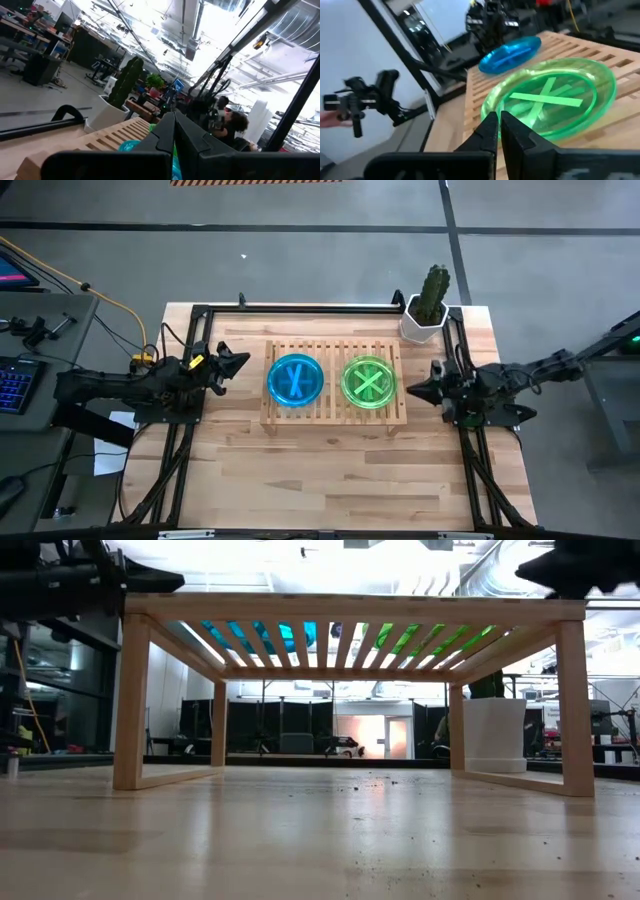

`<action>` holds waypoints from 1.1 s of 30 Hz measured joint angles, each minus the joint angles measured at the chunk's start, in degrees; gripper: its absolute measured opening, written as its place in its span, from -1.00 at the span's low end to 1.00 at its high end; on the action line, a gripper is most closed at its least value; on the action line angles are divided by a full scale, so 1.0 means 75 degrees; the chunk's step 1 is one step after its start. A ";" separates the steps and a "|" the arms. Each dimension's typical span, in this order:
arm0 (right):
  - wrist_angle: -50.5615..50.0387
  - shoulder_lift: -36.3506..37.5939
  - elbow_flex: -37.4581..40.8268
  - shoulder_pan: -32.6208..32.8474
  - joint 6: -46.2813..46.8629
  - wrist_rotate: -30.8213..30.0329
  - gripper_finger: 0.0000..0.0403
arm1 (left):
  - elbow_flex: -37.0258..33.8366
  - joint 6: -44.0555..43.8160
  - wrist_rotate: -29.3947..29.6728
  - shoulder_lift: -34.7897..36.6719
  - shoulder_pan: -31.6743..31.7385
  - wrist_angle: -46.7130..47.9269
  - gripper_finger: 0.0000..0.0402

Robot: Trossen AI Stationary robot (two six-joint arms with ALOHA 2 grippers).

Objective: Place and stack plates onto a shelf
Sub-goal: Return to Home Position

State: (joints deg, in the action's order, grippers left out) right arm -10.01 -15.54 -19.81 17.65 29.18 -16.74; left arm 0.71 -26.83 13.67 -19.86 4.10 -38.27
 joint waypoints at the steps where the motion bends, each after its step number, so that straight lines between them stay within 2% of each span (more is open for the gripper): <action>1: 0.0225 0.0326 0.0313 0.0000 -0.0147 0.0053 -0.98 | 0.0000 0.0000 -0.0002 0.0000 0.0000 0.0002 -0.99; 6: 0.0450 0.1995 0.1168 -0.0071 -0.0780 0.0103 -1.00 | 0.0000 0.0000 -0.0003 0.0000 0.0000 0.0013 -0.98; 7: 0.0517 0.2066 0.1262 -0.0103 -0.0858 0.0130 -1.00 | 0.0000 0.0000 -0.0001 0.0000 0.0000 0.0016 -0.98; 13: 0.0712 0.1907 0.1548 -0.0155 -0.1448 0.0901 -1.00 | 0.0000 0.0000 0.0037 -0.0026 -0.0004 0.0126 -0.98; 21: -0.0184 0.1744 0.1967 -0.0155 -0.1139 0.0459 -1.00 | 0.0003 0.0001 -0.0084 0.0403 -0.0015 0.0970 -0.98; 24: -0.0222 0.1716 0.1967 -0.0155 -0.1133 0.0482 -1.00 | 0.0003 0.0000 -0.0115 0.0840 -0.0012 0.1519 -0.98; 31: -0.0351 0.1916 0.1964 -0.0152 -0.1150 0.0488 -1.00 | 0.0003 0.0001 -0.0119 0.2567 -0.0003 0.3279 -0.98; 33: -0.0254 0.2061 0.1967 -0.0152 -0.1153 0.0463 -1.00 | 0.0016 0.0008 -0.0120 0.2615 0.0000 0.3591 -0.98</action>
State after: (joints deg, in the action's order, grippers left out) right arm -11.92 -0.08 -5.06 16.51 20.53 -13.27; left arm 0.83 -26.77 12.77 -0.24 4.10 -11.34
